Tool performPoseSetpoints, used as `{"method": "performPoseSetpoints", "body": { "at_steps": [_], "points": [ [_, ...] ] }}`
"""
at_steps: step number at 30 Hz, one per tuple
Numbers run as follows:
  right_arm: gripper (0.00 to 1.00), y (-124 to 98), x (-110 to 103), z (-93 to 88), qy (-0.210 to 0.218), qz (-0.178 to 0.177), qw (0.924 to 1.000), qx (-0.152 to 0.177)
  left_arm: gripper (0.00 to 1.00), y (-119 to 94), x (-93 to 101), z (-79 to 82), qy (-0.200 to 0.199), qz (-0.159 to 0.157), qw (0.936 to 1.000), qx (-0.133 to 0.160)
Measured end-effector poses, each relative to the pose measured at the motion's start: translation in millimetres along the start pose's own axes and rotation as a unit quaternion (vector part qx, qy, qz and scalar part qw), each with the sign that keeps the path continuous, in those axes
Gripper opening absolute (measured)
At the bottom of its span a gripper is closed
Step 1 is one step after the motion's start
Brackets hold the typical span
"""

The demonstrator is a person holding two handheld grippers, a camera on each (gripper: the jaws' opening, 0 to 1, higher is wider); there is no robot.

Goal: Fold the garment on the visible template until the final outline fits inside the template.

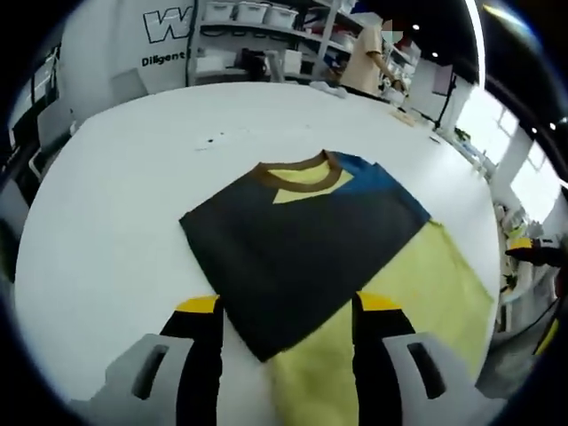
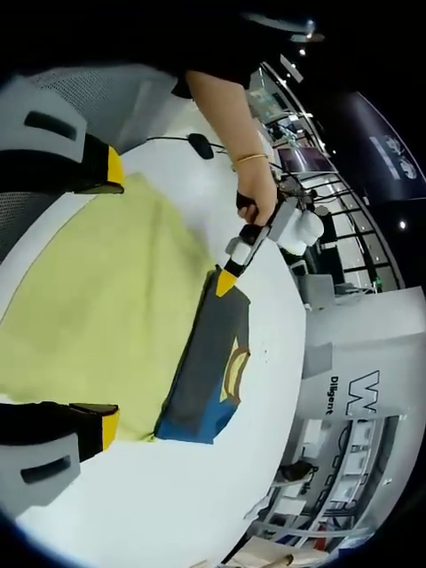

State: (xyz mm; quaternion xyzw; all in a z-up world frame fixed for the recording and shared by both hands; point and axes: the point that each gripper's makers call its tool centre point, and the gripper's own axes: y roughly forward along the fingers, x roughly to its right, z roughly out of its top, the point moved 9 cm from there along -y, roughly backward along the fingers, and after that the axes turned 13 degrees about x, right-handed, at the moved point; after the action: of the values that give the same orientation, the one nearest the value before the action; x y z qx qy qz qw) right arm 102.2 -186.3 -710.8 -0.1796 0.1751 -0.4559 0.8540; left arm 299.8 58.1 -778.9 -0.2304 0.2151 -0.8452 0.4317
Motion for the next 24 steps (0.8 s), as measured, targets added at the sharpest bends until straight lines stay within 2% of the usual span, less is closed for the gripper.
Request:
{"method": "performPoseSetpoints", "body": {
  "at_steps": [3, 7, 10, 16, 19, 24],
  "points": [
    [0.97, 0.7, -0.3, -1.0, 0.001, 0.001, 1.0, -0.002, 0.52, -1.8, -2.2, -7.0, -0.011, 0.015, 0.9998, -0.003],
    [0.97, 1.6, -2.0, -2.4, 0.001, 0.003, 1.0, -0.003, 0.4, -3.7, -3.7, -17.2, -0.01, 0.026, 0.9996, -0.011],
    [0.97, 1.6, -2.5, -2.8, 0.003, 0.003, 1.0, -0.004, 0.35, -4.1, -3.3, -18.7, -0.014, 0.028, 0.9995, 0.006],
    [0.96, 0.8, -1.4, -2.4, 0.004, -0.001, 1.0, -0.001, 0.25, -8.1, -1.6, -22.6, -0.028, 0.041, 0.9987, 0.005],
    [0.96, 0.3, -1.0, -2.8, 0.004, -0.002, 1.0, -0.002, 0.2, -7.9, -1.0, -25.7, -0.022, 0.044, 0.9987, 0.011],
    [0.95, -0.2, -1.3, -3.9, 0.003, -0.004, 1.0, -0.005, 0.1, -10.1, -1.3, -27.3, -0.004, 0.05, 0.9987, 0.004]
  ]
}}
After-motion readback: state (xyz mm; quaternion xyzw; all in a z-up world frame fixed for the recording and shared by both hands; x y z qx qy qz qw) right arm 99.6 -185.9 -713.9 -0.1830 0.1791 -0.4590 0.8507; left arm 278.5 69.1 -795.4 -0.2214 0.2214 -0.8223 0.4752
